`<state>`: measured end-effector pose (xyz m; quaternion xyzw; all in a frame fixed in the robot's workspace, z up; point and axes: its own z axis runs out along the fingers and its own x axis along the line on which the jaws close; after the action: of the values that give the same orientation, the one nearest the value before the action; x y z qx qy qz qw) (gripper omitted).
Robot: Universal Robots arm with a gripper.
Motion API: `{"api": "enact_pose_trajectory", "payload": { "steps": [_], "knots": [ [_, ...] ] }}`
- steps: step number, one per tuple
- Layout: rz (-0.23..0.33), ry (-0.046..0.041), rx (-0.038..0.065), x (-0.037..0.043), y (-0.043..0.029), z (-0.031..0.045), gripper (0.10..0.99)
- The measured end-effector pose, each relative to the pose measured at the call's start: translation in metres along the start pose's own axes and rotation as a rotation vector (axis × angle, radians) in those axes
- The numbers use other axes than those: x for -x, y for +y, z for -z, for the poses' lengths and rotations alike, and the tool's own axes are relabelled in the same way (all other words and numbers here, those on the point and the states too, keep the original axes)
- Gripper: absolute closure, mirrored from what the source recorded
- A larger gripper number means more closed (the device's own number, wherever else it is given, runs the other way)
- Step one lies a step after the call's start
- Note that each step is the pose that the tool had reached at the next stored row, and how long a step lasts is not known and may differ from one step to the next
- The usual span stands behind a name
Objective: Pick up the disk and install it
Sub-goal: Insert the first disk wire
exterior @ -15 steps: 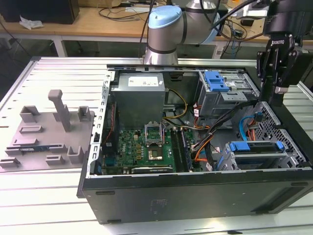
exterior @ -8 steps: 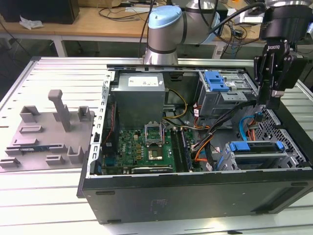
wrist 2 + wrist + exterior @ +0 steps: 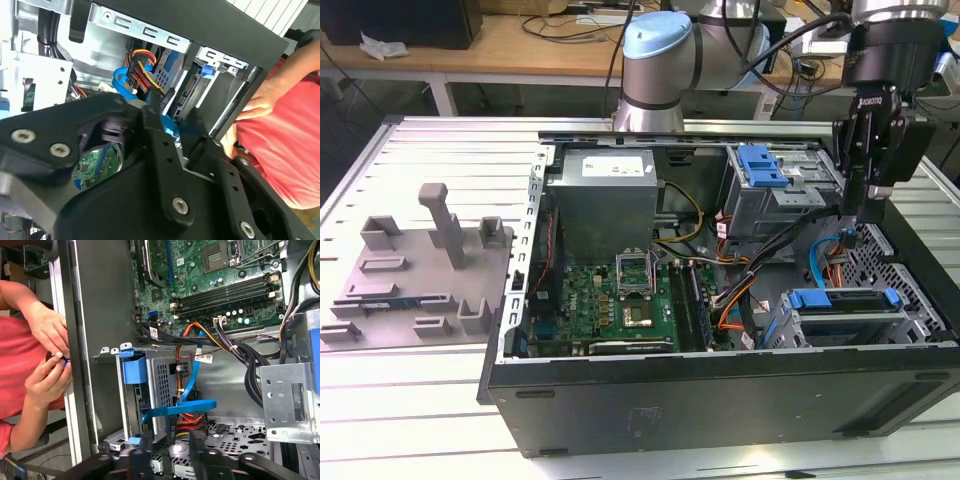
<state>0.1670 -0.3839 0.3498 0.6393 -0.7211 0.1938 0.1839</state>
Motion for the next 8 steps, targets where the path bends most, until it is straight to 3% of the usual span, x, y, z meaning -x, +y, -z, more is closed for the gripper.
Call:
{"api": "enact_pose_trajectory", "payload": {
  "steps": [2,6,8],
  "knots": [
    [0.000,0.0012,0.000,0.0003,0.0000,-0.0004,0.796],
    [0.002,0.0057,-0.001,0.0013,0.0007,-0.0017,0.796],
    [0.006,0.0184,-0.007,0.0018,0.0016,-0.0026,0.796]
  ]
}}
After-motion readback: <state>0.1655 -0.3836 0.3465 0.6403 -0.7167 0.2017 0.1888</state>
